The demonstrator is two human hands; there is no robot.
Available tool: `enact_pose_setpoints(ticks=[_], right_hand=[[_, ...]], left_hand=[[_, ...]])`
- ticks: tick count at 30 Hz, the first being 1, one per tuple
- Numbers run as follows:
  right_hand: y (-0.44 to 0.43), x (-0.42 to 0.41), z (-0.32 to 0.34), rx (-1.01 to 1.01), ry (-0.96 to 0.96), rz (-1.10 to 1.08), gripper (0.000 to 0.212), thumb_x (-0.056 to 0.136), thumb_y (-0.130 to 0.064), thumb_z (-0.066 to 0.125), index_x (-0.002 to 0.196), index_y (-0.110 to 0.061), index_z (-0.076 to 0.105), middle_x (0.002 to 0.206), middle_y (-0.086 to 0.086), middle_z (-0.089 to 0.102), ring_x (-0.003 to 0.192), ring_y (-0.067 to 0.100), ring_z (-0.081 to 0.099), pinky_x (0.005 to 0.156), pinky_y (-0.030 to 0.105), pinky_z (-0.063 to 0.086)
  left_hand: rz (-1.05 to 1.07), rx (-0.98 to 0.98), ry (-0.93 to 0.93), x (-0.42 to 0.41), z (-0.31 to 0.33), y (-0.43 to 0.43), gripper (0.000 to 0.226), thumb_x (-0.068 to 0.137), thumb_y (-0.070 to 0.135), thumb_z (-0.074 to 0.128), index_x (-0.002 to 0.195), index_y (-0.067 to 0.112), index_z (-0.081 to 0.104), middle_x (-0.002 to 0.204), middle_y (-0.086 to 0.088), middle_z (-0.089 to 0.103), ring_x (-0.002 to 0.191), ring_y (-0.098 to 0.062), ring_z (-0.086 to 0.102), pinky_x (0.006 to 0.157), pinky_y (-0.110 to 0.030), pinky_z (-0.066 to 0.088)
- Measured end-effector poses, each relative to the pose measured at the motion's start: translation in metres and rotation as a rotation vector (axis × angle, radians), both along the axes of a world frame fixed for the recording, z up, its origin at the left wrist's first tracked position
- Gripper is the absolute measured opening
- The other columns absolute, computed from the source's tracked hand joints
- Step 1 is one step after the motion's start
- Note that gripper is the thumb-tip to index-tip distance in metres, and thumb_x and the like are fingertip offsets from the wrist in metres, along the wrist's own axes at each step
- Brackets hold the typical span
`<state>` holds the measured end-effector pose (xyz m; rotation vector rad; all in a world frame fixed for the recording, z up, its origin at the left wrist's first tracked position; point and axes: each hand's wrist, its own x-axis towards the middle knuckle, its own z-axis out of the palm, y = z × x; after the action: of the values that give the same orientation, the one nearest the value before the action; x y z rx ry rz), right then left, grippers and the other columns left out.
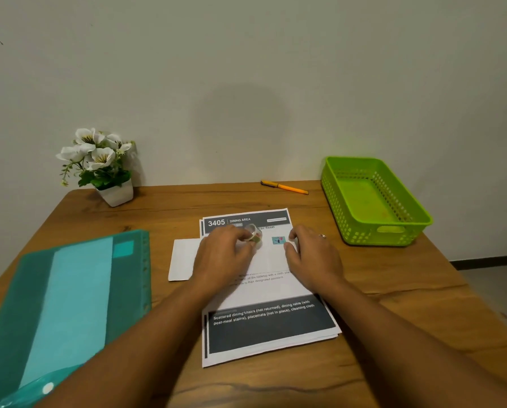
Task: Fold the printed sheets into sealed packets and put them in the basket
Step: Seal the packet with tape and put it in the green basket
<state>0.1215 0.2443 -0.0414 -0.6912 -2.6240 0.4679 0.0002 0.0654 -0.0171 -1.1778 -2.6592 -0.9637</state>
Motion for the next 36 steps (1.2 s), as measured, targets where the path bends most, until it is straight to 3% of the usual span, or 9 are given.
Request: enact_pose_setpoints(ticks=[4, 7, 15, 20, 25, 28, 32, 36], right_hand=[[0.003, -0.002, -0.004, 0.005, -0.013, 0.002, 0.015, 0.101, -0.041, 0.054, 0.11, -0.029, 0.052, 0.116, -0.002, 0.072, 0.087, 0.019, 0.061, 0.062, 0.032, 0.048], [0.003, -0.003, -0.005, 0.017, -0.021, 0.01, 0.017, 0.102, -0.043, 0.054, 0.112, -0.029, 0.052, 0.116, -0.003, 0.072, 0.087, 0.017, 0.061, 0.06, 0.03, 0.048], [0.005, -0.005, -0.009, -0.02, -0.041, 0.014, 0.015, 0.103, -0.041, 0.052, 0.112, -0.03, 0.051, 0.114, -0.007, 0.067, 0.093, 0.013, 0.06, 0.063, 0.027, 0.045], [0.006, -0.007, -0.01, -0.027, -0.051, 0.007, 0.016, 0.104, -0.041, 0.051, 0.115, -0.03, 0.052, 0.116, -0.008, 0.065, 0.096, 0.012, 0.059, 0.064, 0.025, 0.043], [0.005, -0.006, -0.01, -0.017, -0.037, 0.011, 0.022, 0.103, -0.05, 0.049, 0.115, -0.031, 0.051, 0.117, -0.008, 0.068, 0.095, 0.015, 0.061, 0.066, 0.033, 0.053], [0.004, -0.004, -0.007, -0.008, -0.033, 0.018, 0.03, 0.101, -0.056, 0.049, 0.117, -0.031, 0.052, 0.118, -0.007, 0.068, 0.095, 0.016, 0.06, 0.067, 0.036, 0.053], [0.002, -0.001, -0.001, -0.04, -0.026, 0.018, 0.038, 0.098, -0.057, 0.055, 0.124, -0.03, 0.054, 0.123, -0.007, 0.063, 0.102, 0.02, 0.06, 0.069, 0.033, 0.041], [0.002, 0.003, 0.003, -0.122, -0.005, 0.008, 0.055, 0.09, -0.064, 0.061, 0.133, -0.032, 0.052, 0.128, -0.01, 0.058, 0.105, 0.019, 0.062, 0.075, 0.034, 0.048]], left_hand=[[0.062, -0.071, 0.075, -0.052, 0.017, 0.022, 0.023, 0.096, 0.041, 0.065, 0.114, 0.031, 0.075, 0.106, 0.008, 0.076, 0.092, -0.018, 0.066, 0.069, -0.033, 0.05], [0.149, -0.158, 0.08, -0.089, 0.029, 0.038, 0.029, 0.091, 0.051, 0.066, 0.113, 0.035, 0.075, 0.1, 0.003, 0.075, 0.087, -0.024, 0.066, 0.067, -0.032, 0.046], [0.237, -0.374, 0.131, -0.151, 0.026, 0.071, 0.033, 0.1, 0.051, 0.057, 0.12, 0.029, 0.073, 0.113, -0.008, 0.071, 0.103, -0.033, 0.065, 0.087, -0.042, 0.052], [0.209, -0.385, 0.074, -0.161, 0.015, 0.074, 0.036, 0.099, 0.044, 0.061, 0.131, 0.028, 0.068, 0.127, -0.009, 0.065, 0.114, -0.034, 0.061, 0.088, -0.044, 0.054], [0.23, -0.206, 0.098, -0.137, 0.019, 0.068, 0.048, 0.095, 0.041, 0.065, 0.137, 0.019, 0.058, 0.139, -0.01, 0.053, 0.126, -0.033, 0.047, 0.099, -0.049, 0.048], [0.116, -0.084, 0.095, -0.095, 0.023, 0.057, 0.047, 0.094, 0.04, 0.065, 0.136, 0.019, 0.059, 0.137, -0.007, 0.054, 0.124, -0.029, 0.047, 0.101, -0.045, 0.046], [-0.034, -0.152, 0.051, -0.03, 0.014, 0.027, 0.048, 0.096, 0.047, 0.063, 0.137, 0.024, 0.057, 0.136, 0.001, 0.052, 0.128, -0.022, 0.045, 0.104, -0.045, 0.043], [0.0, -0.264, 0.028, 0.012, -0.005, -0.007, 0.058, 0.097, 0.058, 0.053, 0.146, 0.029, 0.046, 0.151, 0.003, 0.041, 0.139, -0.019, 0.034, 0.117, -0.045, 0.031]])
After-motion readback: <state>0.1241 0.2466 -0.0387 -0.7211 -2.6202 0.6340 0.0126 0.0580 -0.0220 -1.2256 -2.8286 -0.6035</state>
